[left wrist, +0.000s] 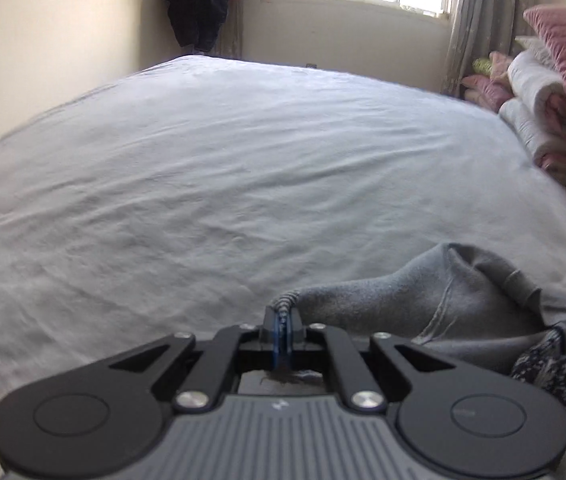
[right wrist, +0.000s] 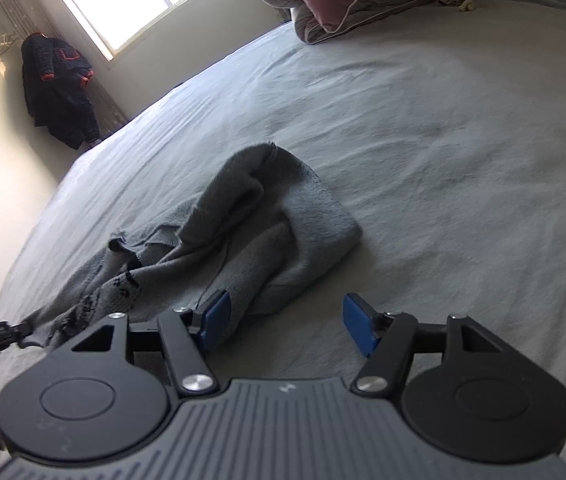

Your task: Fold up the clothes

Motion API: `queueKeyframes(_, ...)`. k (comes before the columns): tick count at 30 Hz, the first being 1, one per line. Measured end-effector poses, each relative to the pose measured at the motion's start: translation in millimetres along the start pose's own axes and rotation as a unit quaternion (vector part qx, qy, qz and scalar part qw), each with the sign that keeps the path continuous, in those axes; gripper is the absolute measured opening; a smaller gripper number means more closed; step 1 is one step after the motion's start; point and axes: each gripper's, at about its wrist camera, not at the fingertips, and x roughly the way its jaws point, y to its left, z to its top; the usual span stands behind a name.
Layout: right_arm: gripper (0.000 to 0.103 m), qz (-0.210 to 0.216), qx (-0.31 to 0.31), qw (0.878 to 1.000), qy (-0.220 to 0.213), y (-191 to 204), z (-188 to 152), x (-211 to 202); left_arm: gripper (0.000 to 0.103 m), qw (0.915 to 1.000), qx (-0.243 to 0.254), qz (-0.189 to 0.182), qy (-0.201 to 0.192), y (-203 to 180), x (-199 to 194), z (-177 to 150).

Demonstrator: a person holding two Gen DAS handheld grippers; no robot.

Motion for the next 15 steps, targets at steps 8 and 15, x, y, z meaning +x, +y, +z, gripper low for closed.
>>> queueKeyframes(8, 0.067, 0.012, -0.029, 0.999, 0.024, 30.1, -1.0, -16.8, 0.039, 0.9985, -0.001, -0.04, 0.036, -2.5, -9.5, -18.3)
queueKeyframes(15, 0.067, 0.03, -0.045, 0.998, 0.029, 56.9, -12.7, -42.2, 0.066, 0.9936, -0.025, -0.084, 0.071, 11.6, -41.8, -39.2)
